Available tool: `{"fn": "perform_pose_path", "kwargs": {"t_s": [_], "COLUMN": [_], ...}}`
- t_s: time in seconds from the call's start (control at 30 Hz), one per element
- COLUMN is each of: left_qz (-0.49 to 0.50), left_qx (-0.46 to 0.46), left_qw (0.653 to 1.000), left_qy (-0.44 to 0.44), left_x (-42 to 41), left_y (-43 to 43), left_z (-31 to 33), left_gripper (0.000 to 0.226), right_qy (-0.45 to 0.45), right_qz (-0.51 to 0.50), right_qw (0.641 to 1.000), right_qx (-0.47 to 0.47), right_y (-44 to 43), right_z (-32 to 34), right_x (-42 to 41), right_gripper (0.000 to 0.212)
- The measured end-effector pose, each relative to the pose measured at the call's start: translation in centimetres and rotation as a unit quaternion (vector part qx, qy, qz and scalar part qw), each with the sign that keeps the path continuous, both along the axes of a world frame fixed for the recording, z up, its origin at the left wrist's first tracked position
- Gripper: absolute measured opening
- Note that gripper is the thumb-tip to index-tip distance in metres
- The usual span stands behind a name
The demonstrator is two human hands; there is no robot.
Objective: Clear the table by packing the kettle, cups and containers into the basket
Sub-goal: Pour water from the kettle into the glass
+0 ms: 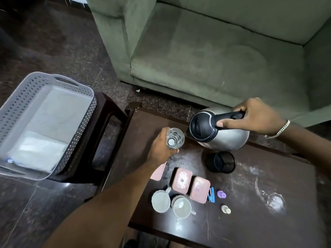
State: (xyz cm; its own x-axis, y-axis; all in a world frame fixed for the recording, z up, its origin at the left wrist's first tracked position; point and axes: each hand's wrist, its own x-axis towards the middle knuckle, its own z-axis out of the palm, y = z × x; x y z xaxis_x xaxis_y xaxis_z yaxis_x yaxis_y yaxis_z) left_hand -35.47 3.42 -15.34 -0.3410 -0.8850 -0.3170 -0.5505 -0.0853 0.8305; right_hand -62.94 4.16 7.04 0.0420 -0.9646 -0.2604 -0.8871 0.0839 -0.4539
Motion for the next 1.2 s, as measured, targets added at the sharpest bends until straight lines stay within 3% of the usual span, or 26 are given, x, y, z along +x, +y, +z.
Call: {"fn": "perform_pose_path", "kwargs": {"t_s": [0.17, 0.3, 0.7, 1.2], "left_qz": [0.003, -0.014, -0.042, -0.065], "left_qx": [0.000, 0.018, 0.054, 0.024], "left_qw": [1.000, 1.000, 0.998, 0.997], "left_qy": [0.007, 0.017, 0.001, -0.036], "left_x": [0.3, 0.5, 2.5, 3.8], "left_y": [0.0, -0.2, -0.9, -1.7], "left_z": [-0.4, -0.4, -0.1, 0.7], "left_gripper": [0.087, 0.100, 0.110, 0.110], "right_qy": [0.071, 0.124, 0.195, 0.251], "right_qz": [0.061, 0.073, 0.082, 0.094], "right_qw": [0.996, 0.990, 0.977, 0.963], "right_qx": [-0.002, -0.004, -0.017, -0.041], "right_y": [0.1, 0.0, -1.2, -1.7], "right_z": [-0.7, -0.5, -1.2, -1.3], "right_x": [0.5, 1.1, 3.0, 4.1], "right_gripper": [0.090, 0.094, 0.089, 0.083]}}
